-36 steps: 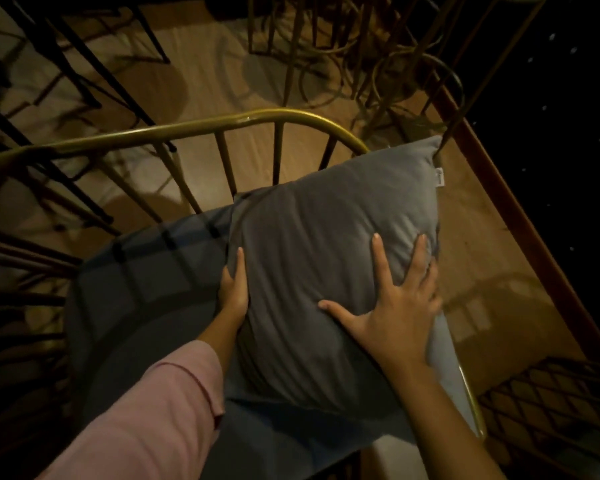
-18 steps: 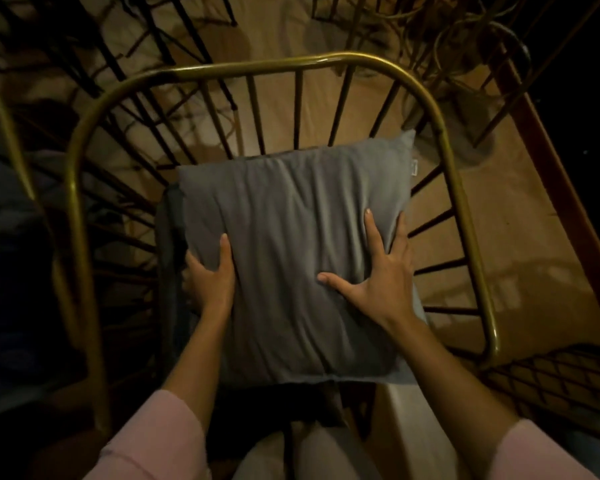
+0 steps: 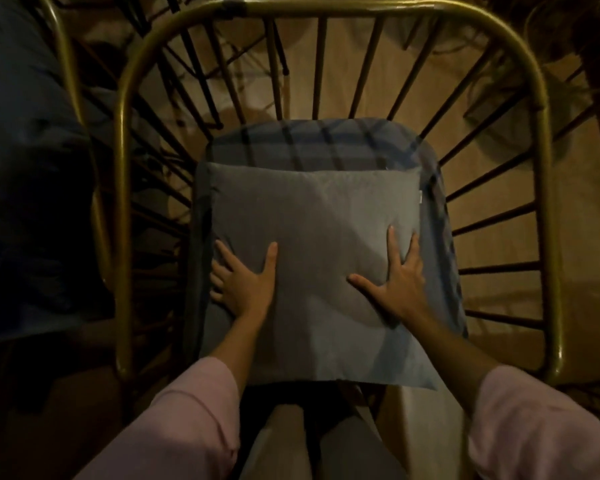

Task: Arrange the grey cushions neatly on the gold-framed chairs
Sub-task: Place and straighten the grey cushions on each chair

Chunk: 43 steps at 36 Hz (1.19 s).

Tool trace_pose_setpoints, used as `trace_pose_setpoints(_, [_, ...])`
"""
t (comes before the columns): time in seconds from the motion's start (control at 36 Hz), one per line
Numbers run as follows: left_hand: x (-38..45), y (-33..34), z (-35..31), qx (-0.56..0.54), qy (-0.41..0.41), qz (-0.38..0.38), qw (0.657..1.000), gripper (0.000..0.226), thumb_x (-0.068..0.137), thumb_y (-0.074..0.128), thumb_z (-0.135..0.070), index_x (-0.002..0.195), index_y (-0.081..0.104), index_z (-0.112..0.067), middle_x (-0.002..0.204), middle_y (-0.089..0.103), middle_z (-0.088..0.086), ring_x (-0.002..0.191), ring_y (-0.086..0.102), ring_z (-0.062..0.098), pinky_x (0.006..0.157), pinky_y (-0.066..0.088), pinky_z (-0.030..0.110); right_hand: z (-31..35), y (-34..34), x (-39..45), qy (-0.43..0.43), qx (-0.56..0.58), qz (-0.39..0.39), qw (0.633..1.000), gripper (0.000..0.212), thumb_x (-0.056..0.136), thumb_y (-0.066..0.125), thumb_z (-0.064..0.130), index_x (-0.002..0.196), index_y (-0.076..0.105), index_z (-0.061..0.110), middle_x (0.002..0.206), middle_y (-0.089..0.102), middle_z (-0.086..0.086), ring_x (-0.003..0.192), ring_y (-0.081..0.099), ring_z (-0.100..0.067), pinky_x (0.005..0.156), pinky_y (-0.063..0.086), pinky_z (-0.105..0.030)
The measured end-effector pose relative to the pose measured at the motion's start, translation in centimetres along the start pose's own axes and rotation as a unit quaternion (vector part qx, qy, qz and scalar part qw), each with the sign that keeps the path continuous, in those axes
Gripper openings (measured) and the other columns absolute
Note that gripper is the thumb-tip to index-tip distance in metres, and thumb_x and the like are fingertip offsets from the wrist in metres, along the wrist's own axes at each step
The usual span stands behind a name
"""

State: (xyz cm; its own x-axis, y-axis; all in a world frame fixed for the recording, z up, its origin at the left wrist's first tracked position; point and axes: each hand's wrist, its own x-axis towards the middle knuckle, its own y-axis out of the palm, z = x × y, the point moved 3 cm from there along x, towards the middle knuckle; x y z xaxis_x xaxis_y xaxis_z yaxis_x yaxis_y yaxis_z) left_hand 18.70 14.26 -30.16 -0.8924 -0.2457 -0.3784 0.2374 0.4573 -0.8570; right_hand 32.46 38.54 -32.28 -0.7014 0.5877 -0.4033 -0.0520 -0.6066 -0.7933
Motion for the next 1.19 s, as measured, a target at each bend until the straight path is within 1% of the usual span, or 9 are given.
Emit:
trace_pose_setpoints(0.14, [0.3, -0.4, 0.7, -0.024, -0.004, 0.042, 0.999, 0.113, 0.068, 0.038, -0.089, 0.155, 0.002, -0.027, 0.16, 0.02, 0.017, 0.146, 0.021, 0.038, 0.115, 0.018, 0.058, -0.1, -0.1, -0.2, 0.0, 0.008, -0.006, 1.0, 0.121, 0.052, 0.048, 0.102, 0.146, -0.016, 0.063, 0.167, -0.012, -0.004, 0.151, 0.007, -0.041, 0.114, 0.02, -0.064])
trace_pose_setpoints(0.28, [1.3, -1.7, 1.6, -0.06, -0.014, 0.11, 0.992, 0.117, 0.064, 0.05, -0.088, 0.155, 0.0, -0.034, 0.16, 0.02, 0.016, 0.144, 0.027, 0.04, 0.116, 0.023, 0.057, 1.1, -1.3, -0.5, -0.019, 0.031, -0.024, 0.999, 0.12, 0.049, 0.054, 0.1, 0.144, -0.01, 0.067, 0.167, -0.009, -0.001, 0.151, 0.007, -0.039, 0.115, 0.019, -0.061])
trace_pose_setpoints(0.5, [0.2, -2.3, 0.2, -0.081, -0.052, 0.13, 0.987, 0.135, 0.046, 0.06, -0.091, 0.153, -0.004, -0.038, 0.159, 0.018, 0.015, 0.144, 0.026, 0.04, 0.115, 0.024, 0.058, 2.1, -3.1, -0.2, -0.053, 0.055, -0.018, 0.997, 0.115, 0.052, 0.056, 0.097, 0.147, 0.001, 0.065, 0.167, -0.009, 0.0, 0.151, 0.006, -0.038, 0.115, 0.019, -0.06])
trace_pose_setpoints(0.58, [-0.2, -1.8, 0.9, -0.074, -0.066, 0.138, 0.985, 0.135, 0.048, 0.06, -0.09, 0.153, -0.006, -0.038, 0.16, 0.016, 0.015, 0.143, 0.027, 0.04, 0.115, 0.026, 0.058, 2.0, -3.1, 0.2, -0.071, 0.037, -0.017, 0.997, 0.115, 0.054, 0.056, 0.097, 0.148, 0.0, 0.064, 0.166, -0.008, 0.002, 0.15, 0.009, -0.04, 0.113, 0.022, -0.063])
trace_pose_setpoints(0.69, [0.1, -1.5, 1.4, -0.054, -0.047, 0.166, 0.984, 0.132, 0.054, 0.059, -0.089, 0.152, -0.015, -0.039, 0.163, 0.006, 0.013, 0.147, 0.016, 0.04, 0.118, 0.018, 0.057, 1.3, -2.0, 0.2, -0.039, -0.006, 0.006, 0.999, 0.117, 0.052, 0.047, 0.101, 0.147, -0.01, 0.063, 0.166, -0.013, -0.001, 0.149, 0.011, -0.044, 0.112, 0.022, -0.065])
trace_pose_setpoints(0.83, [0.2, -2.8, 1.8, -0.062, -0.03, 0.202, 0.977, 0.136, 0.056, 0.064, -0.084, 0.15, -0.022, -0.038, 0.164, -0.014, 0.01, 0.151, 0.002, 0.039, 0.12, 0.01, 0.058, 1.4, -2.5, 0.4, -0.007, -0.014, 0.046, 0.999, 0.119, 0.047, 0.038, 0.104, 0.145, -0.016, 0.063, 0.165, -0.02, -0.005, 0.151, -0.004, -0.042, 0.117, 0.013, -0.065])
trace_pose_setpoints(0.97, [-0.7, -7.7, 1.0, -0.031, 0.086, 0.125, 0.988, 0.127, 0.062, 0.062, -0.082, 0.152, -0.014, -0.035, 0.164, -0.015, 0.009, 0.152, -0.003, 0.034, 0.119, 0.0, 0.055, 5.5, -4.7, -0.9, -0.037, -0.006, 0.019, 0.999, 0.117, 0.059, 0.038, 0.098, 0.155, -0.002, 0.046, 0.166, -0.011, -0.015, 0.153, -0.01, -0.036, 0.12, 0.001, -0.06])
trace_pose_setpoints(1.06, [-1.2, -11.8, 0.2, -0.006, 0.156, 0.072, 0.985, 0.123, 0.066, 0.06, -0.08, 0.154, -0.011, -0.032, 0.164, -0.015, 0.011, 0.152, -0.01, 0.031, 0.119, -0.003, 0.058, 10.0, -5.6, -2.0, -0.078, 0.006, 0.027, 0.997, 0.117, 0.059, 0.039, 0.097, 0.156, 0.004, 0.042, 0.167, -0.006, -0.015, 0.153, -0.006, -0.037, 0.12, 0.004, -0.059])
trace_pose_setpoints(1.19, [0.0, -20.1, 0.8, 0.0, 0.194, -0.049, 0.98, 0.112, 0.075, 0.062, -0.07, 0.156, -0.003, -0.027, 0.165, -0.013, 0.012, 0.152, -0.012, 0.03, 0.117, -0.003, 0.06, 20.1, -6.0, -3.1, -0.188, 0.011, 0.071, 0.98, 0.102, 0.08, 0.061, 0.07, 0.159, 0.008, 0.033, 0.167, 0.005, -0.014, 0.153, 0.003, -0.036, 0.121, 0.01, -0.057])
